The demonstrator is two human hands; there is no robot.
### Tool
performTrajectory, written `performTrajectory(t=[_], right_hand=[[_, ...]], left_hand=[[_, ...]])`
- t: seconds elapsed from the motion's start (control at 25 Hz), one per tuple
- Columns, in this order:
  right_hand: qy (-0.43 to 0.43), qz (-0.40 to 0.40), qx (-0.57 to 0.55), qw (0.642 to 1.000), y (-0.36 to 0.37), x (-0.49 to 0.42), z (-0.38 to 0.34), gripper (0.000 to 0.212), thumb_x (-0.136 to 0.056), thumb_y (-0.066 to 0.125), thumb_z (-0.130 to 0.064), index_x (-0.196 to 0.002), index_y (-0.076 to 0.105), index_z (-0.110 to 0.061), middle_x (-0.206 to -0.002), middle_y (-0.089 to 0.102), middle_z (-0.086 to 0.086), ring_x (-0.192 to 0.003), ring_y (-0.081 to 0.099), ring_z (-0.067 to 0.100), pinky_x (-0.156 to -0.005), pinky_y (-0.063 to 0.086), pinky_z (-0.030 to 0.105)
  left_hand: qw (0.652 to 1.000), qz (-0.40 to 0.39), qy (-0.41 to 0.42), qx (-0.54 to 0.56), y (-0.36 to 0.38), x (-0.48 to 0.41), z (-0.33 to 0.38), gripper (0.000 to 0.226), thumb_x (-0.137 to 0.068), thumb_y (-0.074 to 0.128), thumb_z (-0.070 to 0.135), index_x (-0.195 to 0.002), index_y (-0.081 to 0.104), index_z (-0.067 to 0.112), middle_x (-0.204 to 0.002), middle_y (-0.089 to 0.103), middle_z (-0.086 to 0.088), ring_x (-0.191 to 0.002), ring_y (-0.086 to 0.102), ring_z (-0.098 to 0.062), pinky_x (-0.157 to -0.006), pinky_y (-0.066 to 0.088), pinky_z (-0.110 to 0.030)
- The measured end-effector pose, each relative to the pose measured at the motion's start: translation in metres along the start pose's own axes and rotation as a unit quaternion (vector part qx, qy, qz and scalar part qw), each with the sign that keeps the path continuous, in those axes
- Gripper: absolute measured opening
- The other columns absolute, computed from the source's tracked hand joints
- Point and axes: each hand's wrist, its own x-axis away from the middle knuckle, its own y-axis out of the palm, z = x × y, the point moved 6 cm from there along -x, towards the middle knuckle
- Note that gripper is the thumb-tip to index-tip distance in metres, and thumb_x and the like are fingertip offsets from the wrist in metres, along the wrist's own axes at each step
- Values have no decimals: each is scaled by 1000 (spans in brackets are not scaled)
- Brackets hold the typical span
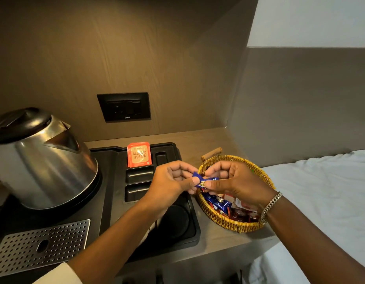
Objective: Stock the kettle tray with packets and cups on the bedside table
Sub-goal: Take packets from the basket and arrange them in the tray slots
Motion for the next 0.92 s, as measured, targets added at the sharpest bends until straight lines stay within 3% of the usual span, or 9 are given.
performTrajectory(t=[0.16,0.32,0.4,0.48,0.56,0.76,0.84,0.92], right_hand=[[-15,32,-24,999,18,-7,-2,42,-62,84,-2,-99,66,-7,-90,78,18,-85,76,30,-62,61,29],[-38,158,126,979,-5,-2,-7,21,-75,80,-7,-93,71,-13,-81,76,16,-75,75,17,-56,57,19],[4,165,314,935,-16,3,0,16,-74,82,-15,-86,71,-17,-74,73,5,-75,72,19,-56,55,20],[61,126,488,861,-11,5,16,21,-73,83,-30,-85,70,-20,-79,66,-7,-82,65,14,-64,53,24],[76,117,537,832,-2,4,23,22,-74,80,-39,-79,69,-21,-82,68,-7,-86,63,12,-70,56,30],[54,147,510,846,-1,6,10,16,-77,78,-29,-72,66,-22,-74,68,-5,-80,66,14,-70,58,34],[-25,182,449,875,8,5,-13,16,-75,81,-23,-75,65,-22,-70,68,-5,-69,66,9,-61,57,28],[-103,165,377,906,36,-5,-36,19,-71,84,-20,-77,66,-22,-67,68,-3,-57,60,3,-53,51,17]], left_hand=[[991,50,-28,118,-18,13,-7,12,-77,71,6,-89,68,9,-80,71,-17,-68,66,-24,-59,55,-29],[988,153,-34,10,-34,22,-15,7,-84,65,4,-90,64,7,-70,70,-9,-64,64,-20,-57,54,-29],[983,174,-51,-16,-44,28,-20,6,-85,64,2,-91,63,5,-71,69,-11,-64,64,-21,-57,53,-30],[983,167,-70,-7,-49,31,-23,6,-87,61,0,-92,61,3,-77,70,-15,-69,69,-25,-60,55,-32],[983,166,-83,12,-51,34,-25,6,-87,60,-1,-92,60,2,-81,71,-17,-73,72,-27,-63,58,-35],[966,249,-51,-50,-76,42,-23,9,-86,63,4,-91,59,9,-77,71,-16,-70,72,-28,-62,57,-41],[947,291,-29,-130,-91,45,-20,17,-84,61,0,-89,58,15,-67,69,-13,-64,70,-27,-61,57,-40],[924,318,-16,-211,-98,46,-16,20,-80,61,2,-84,60,21,-62,68,-7,-60,66,-22,-58,53,-32]])
